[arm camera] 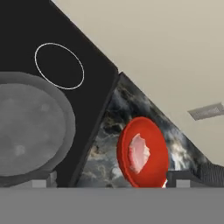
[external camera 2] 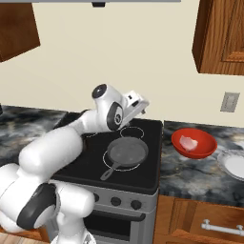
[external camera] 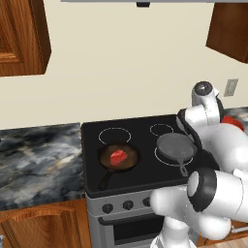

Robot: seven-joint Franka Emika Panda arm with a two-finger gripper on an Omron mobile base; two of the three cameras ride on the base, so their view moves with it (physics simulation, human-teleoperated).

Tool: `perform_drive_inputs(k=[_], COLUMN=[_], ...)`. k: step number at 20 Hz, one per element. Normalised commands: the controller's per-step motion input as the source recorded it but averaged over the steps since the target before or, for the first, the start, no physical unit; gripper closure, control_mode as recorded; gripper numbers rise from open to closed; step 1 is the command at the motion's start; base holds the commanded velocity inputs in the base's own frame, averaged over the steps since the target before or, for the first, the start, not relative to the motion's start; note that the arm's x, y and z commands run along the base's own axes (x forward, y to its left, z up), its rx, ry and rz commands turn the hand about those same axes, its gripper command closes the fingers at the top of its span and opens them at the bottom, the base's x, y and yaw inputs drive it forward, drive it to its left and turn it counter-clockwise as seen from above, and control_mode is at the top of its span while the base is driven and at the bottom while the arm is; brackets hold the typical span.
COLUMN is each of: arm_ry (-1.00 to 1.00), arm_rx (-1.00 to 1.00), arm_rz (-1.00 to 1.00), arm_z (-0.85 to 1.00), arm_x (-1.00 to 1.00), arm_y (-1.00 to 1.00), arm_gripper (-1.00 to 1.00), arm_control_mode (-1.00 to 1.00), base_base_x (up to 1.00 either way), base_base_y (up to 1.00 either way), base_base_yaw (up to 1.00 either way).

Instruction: Place one of the steaks on the plate and the other in the bowl. Then place the bowl in the fridge.

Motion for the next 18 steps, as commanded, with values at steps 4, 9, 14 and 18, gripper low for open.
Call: perform_drive_inputs(k=[4, 9, 14, 18], arm_ry=[-0.2, -0.21, -0.06, -0.01], arm_rx=[0.47, 0.49, 0.32, 0.06], arm_rz=[-0.08, -0.08, -0.03, 0.0], arm_z=[0.41, 0.43, 0.1, 0.0], arm_x=[-0.59, -0.53, -0.36, -0.09], arm_y=[0.52, 0.65, 0.93, 0.97], arm_gripper=[-1.0, -1.0, -1.0, -1.0], arm_control_mode=[-1.0, -1.0, -1.0, -1.0], base_base_x=[0.0, 0.0, 0.0, 0.0], base_base_y=[0.0, 0.0, 0.0, 0.0], base_base_yaw=[0.0, 0.0, 0.0, 0.0])
